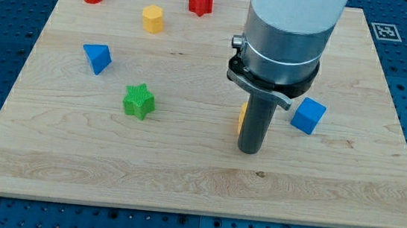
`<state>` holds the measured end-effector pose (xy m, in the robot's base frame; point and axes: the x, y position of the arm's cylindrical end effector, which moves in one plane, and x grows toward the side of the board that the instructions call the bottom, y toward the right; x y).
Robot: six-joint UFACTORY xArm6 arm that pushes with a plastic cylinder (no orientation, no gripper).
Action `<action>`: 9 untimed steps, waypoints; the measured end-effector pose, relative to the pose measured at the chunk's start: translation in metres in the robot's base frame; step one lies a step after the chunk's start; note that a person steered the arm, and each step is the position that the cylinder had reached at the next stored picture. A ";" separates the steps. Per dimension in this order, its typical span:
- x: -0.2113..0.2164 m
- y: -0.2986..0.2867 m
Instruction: Slide the yellow heart towards the green circle
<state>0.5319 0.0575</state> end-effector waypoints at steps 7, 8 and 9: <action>-0.021 0.005; -0.021 0.035; -0.021 0.039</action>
<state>0.5107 0.0965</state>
